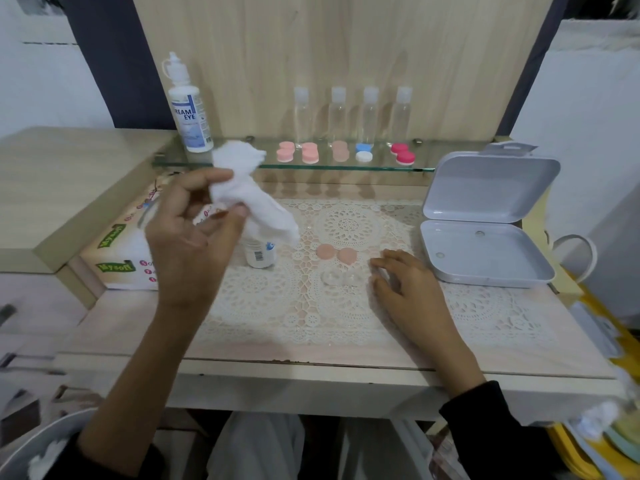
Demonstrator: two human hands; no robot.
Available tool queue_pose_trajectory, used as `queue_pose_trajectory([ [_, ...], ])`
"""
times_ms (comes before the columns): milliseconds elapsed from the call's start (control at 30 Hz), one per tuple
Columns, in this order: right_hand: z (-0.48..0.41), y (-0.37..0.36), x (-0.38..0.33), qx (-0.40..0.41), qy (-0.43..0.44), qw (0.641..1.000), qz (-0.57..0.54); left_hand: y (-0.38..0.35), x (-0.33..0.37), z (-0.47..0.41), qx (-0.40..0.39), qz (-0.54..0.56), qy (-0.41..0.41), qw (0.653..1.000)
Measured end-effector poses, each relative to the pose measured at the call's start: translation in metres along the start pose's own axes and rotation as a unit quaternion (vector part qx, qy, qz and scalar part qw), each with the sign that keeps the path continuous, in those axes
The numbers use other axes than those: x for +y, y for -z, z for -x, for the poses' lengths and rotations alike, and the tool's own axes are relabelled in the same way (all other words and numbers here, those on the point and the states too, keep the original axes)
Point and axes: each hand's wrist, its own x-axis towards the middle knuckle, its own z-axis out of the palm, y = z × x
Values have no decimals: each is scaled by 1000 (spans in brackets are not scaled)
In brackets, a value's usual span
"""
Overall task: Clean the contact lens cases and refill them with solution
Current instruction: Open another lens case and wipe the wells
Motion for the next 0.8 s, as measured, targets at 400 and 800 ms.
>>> queue_pose_trajectory([
  [400, 3, 3, -7, 15, 28, 999, -34, -39, -20, 31, -132, -62, 58, 988],
  [800, -1, -2, -2, -8, 67, 998, -15, -54, -39, 32, -254, -124, 65, 957],
])
